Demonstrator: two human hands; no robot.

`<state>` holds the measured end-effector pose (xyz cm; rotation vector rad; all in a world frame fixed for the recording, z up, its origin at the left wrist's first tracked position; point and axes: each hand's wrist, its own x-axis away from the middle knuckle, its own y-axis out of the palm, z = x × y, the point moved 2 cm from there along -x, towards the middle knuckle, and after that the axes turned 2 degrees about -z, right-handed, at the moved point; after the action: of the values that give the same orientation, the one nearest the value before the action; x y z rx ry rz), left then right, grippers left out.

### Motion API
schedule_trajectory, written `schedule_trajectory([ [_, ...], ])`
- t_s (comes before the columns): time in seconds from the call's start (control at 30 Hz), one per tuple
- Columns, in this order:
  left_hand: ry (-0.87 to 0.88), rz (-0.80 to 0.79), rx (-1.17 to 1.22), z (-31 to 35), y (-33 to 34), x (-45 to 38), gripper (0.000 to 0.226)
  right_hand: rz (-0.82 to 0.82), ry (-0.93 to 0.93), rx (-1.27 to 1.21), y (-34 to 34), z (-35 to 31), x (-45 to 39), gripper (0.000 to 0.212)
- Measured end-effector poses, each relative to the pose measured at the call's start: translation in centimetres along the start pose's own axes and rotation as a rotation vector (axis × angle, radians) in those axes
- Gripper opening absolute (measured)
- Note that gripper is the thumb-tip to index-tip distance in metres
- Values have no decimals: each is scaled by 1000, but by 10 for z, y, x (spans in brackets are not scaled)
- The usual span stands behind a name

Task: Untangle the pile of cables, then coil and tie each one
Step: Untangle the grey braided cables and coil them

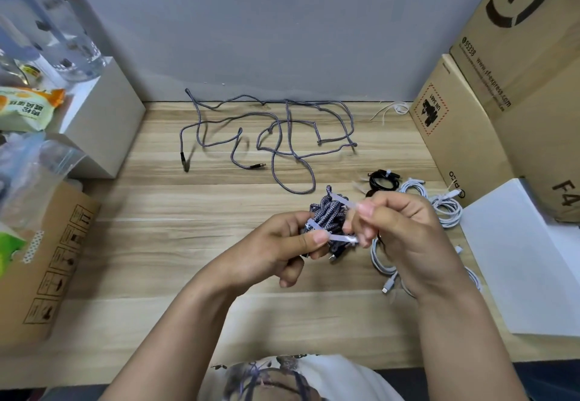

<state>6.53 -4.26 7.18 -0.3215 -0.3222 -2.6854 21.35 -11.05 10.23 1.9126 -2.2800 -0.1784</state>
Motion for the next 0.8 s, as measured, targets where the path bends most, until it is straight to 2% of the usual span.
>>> schedule_trajectory([
  [0.07,-6,-45,14,1,0,3,27,-17,47,27,-5,-3,1,18],
  [0.17,-10,-85,10,5,1,7,17,-74,79,199,-6,-10,1,11],
  [0.33,-4,-123,-4,9,3,8,12,-138,105,416,-4,-18,0,16],
  [0.43,-7,-125,-28,9,4,9,15,-149,143,432,-5,-17,-2,16],
  [0.6,-24,-105,-129,11,5,10,8,-198,203,441,-5,-16,-3,15],
  [0.8,-84,-78,-283,12,5,12,15,-311,289,499,-4,-19,-7,28],
])
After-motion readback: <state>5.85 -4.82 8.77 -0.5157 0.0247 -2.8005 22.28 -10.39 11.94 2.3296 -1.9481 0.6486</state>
